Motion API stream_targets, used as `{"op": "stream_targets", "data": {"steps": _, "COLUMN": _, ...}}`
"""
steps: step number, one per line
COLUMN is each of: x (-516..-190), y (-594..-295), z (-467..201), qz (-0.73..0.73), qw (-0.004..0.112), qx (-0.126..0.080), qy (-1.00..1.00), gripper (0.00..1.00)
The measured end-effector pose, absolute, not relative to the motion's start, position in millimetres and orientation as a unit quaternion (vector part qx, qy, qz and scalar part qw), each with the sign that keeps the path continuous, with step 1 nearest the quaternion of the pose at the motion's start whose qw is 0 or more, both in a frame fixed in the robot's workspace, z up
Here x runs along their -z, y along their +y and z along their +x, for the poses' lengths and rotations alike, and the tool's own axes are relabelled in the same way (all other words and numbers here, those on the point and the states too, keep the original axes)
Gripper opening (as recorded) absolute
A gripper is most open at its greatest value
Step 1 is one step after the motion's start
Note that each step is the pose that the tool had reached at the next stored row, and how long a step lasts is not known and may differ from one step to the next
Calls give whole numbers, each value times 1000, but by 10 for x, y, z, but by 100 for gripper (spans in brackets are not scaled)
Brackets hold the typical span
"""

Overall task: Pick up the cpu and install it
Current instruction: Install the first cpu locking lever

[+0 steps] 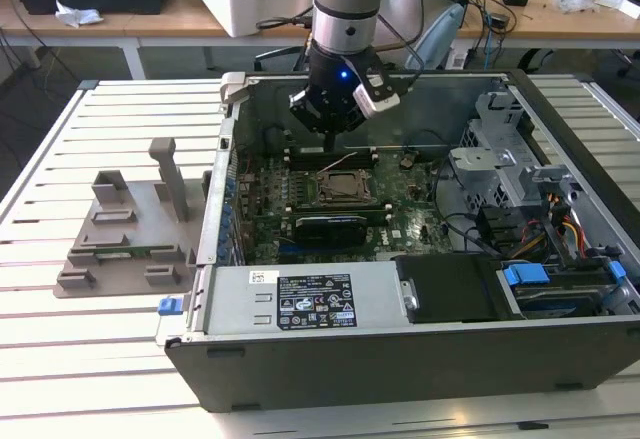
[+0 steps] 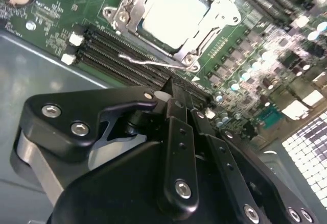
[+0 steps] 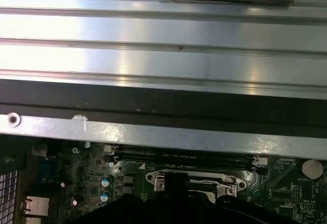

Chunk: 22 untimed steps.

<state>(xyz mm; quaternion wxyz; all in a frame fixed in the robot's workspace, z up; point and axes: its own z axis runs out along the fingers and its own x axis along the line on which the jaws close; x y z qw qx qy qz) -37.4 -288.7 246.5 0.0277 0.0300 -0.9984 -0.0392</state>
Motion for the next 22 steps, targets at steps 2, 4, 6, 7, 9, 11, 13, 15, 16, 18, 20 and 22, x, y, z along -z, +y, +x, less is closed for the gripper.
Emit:
{"op": "stream_targets", "data": {"steps": 2, "x": -2418, "y": -2889, "z": -375, "qz": 30, "qw": 28, "qx": 43, "qy": -998, "gripper": 11}}
{"op": "stream_targets", "data": {"steps": 4, "x": -2380, "y": -2889, "z": -374, "qz": 30, "qw": 28, "qx": 43, "qy": -998, "gripper": 11}}
{"op": "stream_targets", "data": {"steps": 6, "x": -2312, "y": -2886, "z": -367, "qz": 30, "qw": 28, "qx": 43, "qy": -998, "gripper": 11}}
{"op": "stream_targets", "data": {"steps": 7, "x": -2303, "y": -2885, "z": -354, "qz": 30, "qw": 28, "qx": 43, "qy": -998, "gripper": 11}}
{"op": "stream_targets", "data": {"steps": 9, "x": -2286, "y": -2883, "z": -303, "qz": 30, "qw": 29, "qx": 43, "qy": -998, "gripper": 11}}
{"op": "stream_targets", "data": {"steps": 11, "x": -2267, "y": -2879, "z": -250, "qz": 30, "qw": 31, "qx": 43, "qy": -998, "gripper": 11}}
{"op": "stream_targets", "data": {"steps": 13, "x": -2252, "y": -2854, "z": -239, "qz": 31, "qw": 31, "qx": 43, "qy": -998, "gripper": 11}}
{"op": "stream_targets", "data": {"steps": 15, "x": -2239, "y": -2843, "z": -237, "qz": 32, "qw": 31, "qx": 43, "qy": -998, "gripper": 11}}
{"op": "stream_targets", "data": {"steps": 16, "x": -2236, "y": -2843, "z": -233, "qz": 32, "qw": 31, "qx": 43, "qy": -998, "gripper": 11}}
{"op": "stream_targets", "data": {"steps": 18, "x": -2232, "y": -2843, "z": -219, "qz": 32, "qw": 31, "qx": 43, "qy": -998, "gripper": 11}}
{"op": "stream_targets", "data": {"steps": 20, "x": -2227, "y": -2845, "z": -202, "qz": 32, "qw": 31, "qx": 43, "qy": -998, "gripper": 11}}
{"op": "stream_targets", "data": {"steps": 22, "x": -2216, "y": -2846, "z": -177, "qz": 32, "qw": 32, "qx": 43, "qy": -998, "gripper": 11}}
